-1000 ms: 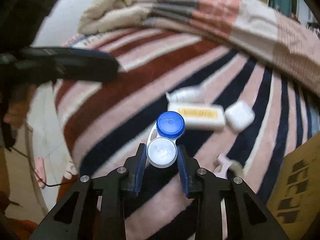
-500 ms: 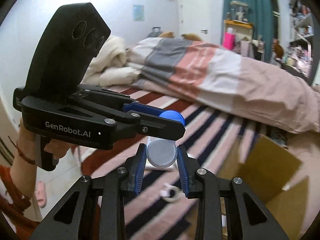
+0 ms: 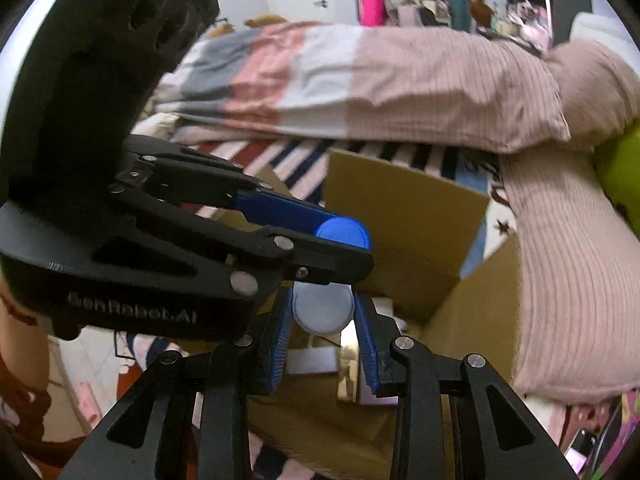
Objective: Organize rigid objects
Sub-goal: 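Carry the contact lens case into the cardboard box and release it, then return the right tool and grasp the white tape roll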
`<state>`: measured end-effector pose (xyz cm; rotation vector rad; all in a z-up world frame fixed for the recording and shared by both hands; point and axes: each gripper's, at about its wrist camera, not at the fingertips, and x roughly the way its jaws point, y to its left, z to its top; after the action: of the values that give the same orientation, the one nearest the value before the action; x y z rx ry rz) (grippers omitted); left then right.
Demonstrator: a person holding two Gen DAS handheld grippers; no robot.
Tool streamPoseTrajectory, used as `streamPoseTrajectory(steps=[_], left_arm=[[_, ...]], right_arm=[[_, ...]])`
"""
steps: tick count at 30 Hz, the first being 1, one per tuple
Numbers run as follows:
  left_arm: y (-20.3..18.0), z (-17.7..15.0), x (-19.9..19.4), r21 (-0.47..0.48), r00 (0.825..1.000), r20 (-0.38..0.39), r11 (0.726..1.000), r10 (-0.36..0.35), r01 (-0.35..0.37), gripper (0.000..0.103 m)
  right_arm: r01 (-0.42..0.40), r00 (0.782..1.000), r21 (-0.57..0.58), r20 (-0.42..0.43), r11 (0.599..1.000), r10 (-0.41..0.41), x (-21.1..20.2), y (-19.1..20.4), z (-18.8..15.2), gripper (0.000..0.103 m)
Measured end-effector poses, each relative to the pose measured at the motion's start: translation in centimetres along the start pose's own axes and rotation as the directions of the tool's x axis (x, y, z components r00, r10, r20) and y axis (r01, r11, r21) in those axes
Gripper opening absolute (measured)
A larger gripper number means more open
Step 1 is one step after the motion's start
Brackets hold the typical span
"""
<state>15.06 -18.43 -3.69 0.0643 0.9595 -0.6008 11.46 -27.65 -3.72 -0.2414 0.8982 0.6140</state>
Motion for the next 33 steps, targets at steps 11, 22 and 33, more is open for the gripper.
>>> streamPoseTrajectory(steps=[11, 22, 33], left_arm=[[3.6, -4.4, -9.0, -0.075, 0.962, 0.221, 0.986, 0.16, -0.147, 0.085], [12.2, -15.4, -16.6, -0.29, 0.877, 0.29, 0.909, 0.382, -0.3, 0.086], [16.1, -21.3, -15.0, -0.382, 0.885, 0.245, 0.878, 0.396, -0.287, 0.086]], right_arm=[[-0.025, 0.991, -0.061, 0.127, 0.998, 0.033, -3.1, 5.0, 0.1, 0.047], [-0.165, 0.981, -0.271, 0.052, 0.948, 0.186, 1.3, 18.3, 1.4, 0.047], [0.015, 0.997, -0.182, -0.066, 0.983, -0.028, 12.6, 19.1, -3.9, 0.071]])
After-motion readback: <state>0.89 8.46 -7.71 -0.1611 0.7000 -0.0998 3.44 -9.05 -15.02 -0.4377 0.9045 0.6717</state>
